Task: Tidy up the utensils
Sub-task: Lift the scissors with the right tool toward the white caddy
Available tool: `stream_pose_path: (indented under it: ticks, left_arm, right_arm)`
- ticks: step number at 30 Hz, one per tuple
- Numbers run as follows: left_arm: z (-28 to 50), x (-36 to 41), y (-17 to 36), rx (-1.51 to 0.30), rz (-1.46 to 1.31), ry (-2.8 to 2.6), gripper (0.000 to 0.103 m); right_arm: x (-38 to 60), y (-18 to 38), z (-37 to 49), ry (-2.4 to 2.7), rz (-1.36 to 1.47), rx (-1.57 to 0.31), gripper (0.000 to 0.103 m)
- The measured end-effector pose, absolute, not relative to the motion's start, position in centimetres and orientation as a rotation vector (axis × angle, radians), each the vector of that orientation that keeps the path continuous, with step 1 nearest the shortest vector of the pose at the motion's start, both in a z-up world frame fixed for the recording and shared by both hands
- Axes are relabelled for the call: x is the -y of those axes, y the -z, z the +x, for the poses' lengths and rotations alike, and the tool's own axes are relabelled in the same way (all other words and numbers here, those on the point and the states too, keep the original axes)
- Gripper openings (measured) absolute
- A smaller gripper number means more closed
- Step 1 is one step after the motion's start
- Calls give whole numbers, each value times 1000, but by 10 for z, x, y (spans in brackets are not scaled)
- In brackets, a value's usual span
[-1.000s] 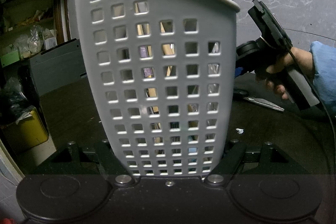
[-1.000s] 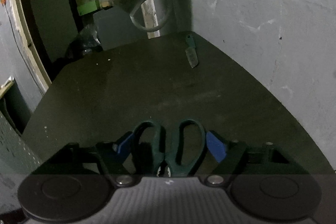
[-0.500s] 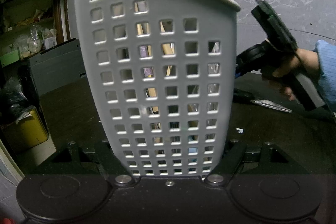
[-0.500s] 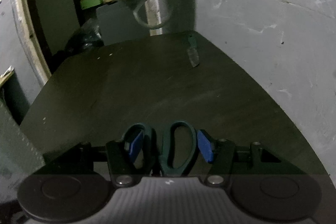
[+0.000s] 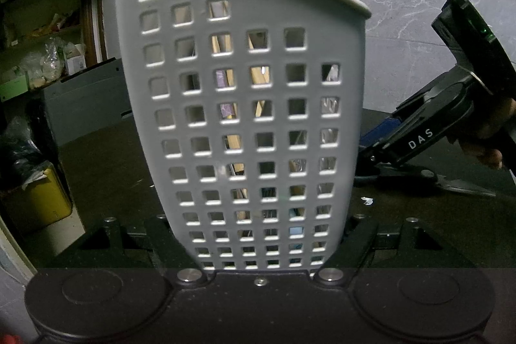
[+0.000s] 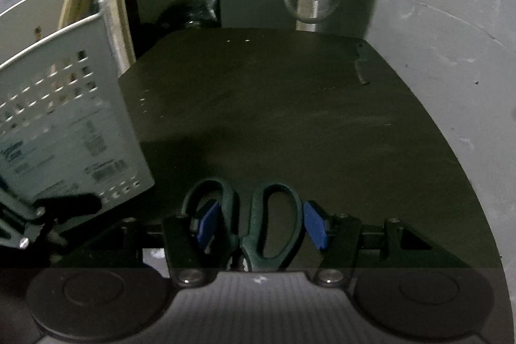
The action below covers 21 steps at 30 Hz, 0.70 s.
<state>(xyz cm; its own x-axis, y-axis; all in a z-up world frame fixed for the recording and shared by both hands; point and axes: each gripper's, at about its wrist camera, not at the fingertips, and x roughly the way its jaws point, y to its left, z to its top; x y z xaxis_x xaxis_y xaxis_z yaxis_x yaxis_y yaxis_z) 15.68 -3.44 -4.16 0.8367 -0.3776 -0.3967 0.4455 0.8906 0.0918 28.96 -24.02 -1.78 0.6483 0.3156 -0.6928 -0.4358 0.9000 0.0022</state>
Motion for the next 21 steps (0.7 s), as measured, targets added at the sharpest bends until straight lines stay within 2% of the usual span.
stream_pose_path:
  ticks: [13, 19, 21]
  left_arm:
    - [159, 32, 41, -383, 180, 439, 78]
    - [160, 31, 42, -384, 179, 439, 78]
    - [160, 31, 42, -384, 180, 439, 78]
  right_arm:
    - [225, 13, 281, -449, -267, -754, 63]
    - [218, 12, 278, -452, -314, -746, 61]
    - [213, 13, 275, -454, -344, -738, 57]
